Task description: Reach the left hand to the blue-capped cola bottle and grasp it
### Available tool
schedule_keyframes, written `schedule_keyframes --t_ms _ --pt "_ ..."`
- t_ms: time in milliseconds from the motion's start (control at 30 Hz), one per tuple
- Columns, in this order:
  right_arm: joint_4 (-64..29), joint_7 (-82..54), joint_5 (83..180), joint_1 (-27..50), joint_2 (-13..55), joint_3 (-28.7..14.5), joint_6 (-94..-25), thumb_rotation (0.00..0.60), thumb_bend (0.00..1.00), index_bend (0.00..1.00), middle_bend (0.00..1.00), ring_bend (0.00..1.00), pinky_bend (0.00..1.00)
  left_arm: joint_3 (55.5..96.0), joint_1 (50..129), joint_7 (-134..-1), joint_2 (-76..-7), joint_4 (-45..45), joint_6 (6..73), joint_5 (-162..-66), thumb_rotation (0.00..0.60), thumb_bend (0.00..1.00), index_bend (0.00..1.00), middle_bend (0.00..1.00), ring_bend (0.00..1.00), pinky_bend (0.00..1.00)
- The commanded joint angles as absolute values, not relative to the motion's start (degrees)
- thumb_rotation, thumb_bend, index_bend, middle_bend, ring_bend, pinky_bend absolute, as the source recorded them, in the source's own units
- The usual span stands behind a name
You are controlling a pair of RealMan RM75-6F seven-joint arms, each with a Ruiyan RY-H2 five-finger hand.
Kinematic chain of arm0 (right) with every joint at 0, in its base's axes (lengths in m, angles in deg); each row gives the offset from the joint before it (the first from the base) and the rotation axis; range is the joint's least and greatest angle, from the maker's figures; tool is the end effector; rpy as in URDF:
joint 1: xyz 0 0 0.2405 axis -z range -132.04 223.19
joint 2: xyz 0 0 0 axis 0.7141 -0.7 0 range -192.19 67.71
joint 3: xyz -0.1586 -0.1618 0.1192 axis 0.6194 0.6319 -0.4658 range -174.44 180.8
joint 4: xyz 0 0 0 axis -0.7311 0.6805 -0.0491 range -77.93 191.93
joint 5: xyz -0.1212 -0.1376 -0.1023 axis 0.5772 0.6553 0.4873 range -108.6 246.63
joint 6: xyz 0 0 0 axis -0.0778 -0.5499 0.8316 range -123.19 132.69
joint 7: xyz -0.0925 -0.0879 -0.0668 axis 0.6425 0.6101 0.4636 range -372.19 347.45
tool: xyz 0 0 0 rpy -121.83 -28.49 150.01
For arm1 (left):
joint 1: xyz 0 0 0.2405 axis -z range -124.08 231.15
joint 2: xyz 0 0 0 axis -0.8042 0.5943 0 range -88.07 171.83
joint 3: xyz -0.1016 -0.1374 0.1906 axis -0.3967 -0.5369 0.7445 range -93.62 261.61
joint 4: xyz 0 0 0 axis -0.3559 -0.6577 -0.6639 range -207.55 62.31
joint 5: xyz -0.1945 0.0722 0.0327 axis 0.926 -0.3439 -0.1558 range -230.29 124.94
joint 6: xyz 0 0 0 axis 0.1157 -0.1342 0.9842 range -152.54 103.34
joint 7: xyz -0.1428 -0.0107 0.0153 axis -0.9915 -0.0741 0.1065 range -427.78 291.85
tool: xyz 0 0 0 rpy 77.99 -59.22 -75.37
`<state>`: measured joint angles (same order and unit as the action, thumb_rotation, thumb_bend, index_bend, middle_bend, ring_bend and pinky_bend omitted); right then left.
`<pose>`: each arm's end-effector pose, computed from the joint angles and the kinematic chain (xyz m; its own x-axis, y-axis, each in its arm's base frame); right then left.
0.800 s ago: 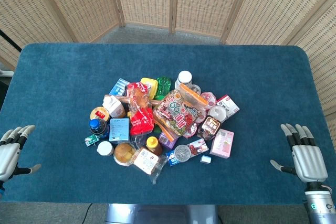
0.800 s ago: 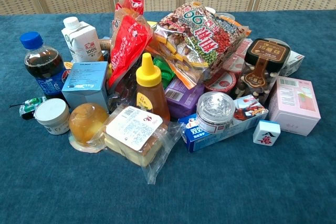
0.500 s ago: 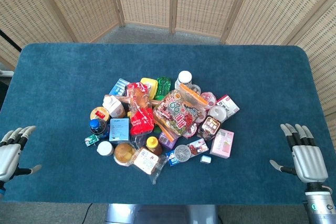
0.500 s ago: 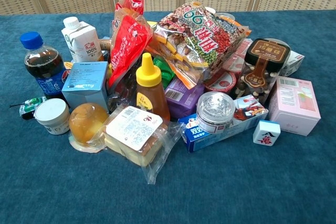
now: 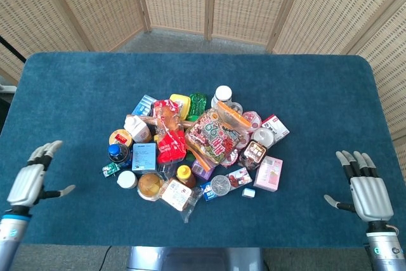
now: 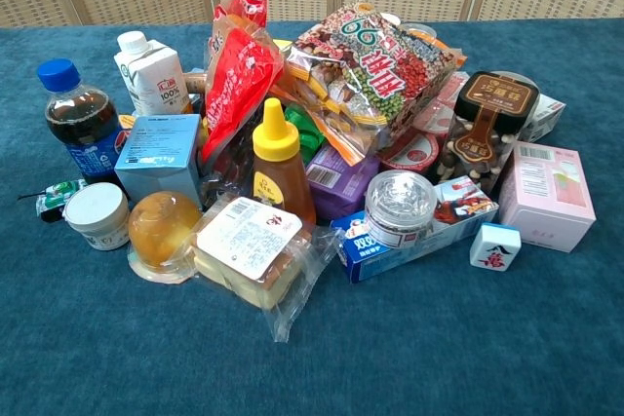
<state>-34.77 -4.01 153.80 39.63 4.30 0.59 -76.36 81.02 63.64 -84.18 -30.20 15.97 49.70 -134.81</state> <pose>-0.3126 -0.1854 0.1374 0.4955 -0.0700 0.8658 -0.8684 -0.0174 0.4956 -0.3100 0.2077 0.0977 0.0442 0.1654 0.9852 0.9987 0.0183 -0.0479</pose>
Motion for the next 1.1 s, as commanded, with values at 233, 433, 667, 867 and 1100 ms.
schedule_keyframes --t_ms 233,433,667,867,1100 --pt "-34.98 -3.87 153.91 39.61 4.37 0.8 -76.22 0.463 0.0 0.0 0.0 0.0 0.0 78.83 67.64 -85.7 -37.64 13.88 46.22 -133.93 0.6 0.02 0.0 0.0 0.0 0.0" --pt "-34.98 -4.14 153.87 39.58 4.29 0.82 -76.12 0.464 0.0 0.0 0.0 0.0 0.0 77.99 69.03 -84.97 -40.66 12.44 44.79 -132.32 0.6 0.02 0.0 0.0 0.0 0.0" --pt "-34.93 -4.2 153.71 39.52 4.32 0.81 -75.95 0.467 0.0 0.0 0.0 0.0 0.0 76.93 70.87 -85.15 -44.56 9.82 43.98 -131.82 0.6 0.02 0.0 0.0 0.0 0.0" --pt "-34.8 -4.35 153.58 39.48 4.29 0.78 -75.85 0.46 0.0 0.0 0.0 0.0 0.0 76.11 72.02 -85.26 -46.76 9.18 44.25 -131.86 0.6 0.02 0.0 0.0 0.0 0.0" --pt "-34.91 -4.34 153.68 39.47 4.27 0.85 -75.85 0.46 0.0 0.0 0.0 0.0 0.0 75.68 72.6 -83.98 -49.28 8.11 45.26 -131.58 0.6 0.02 0.0 0.0 0.0 0.0"
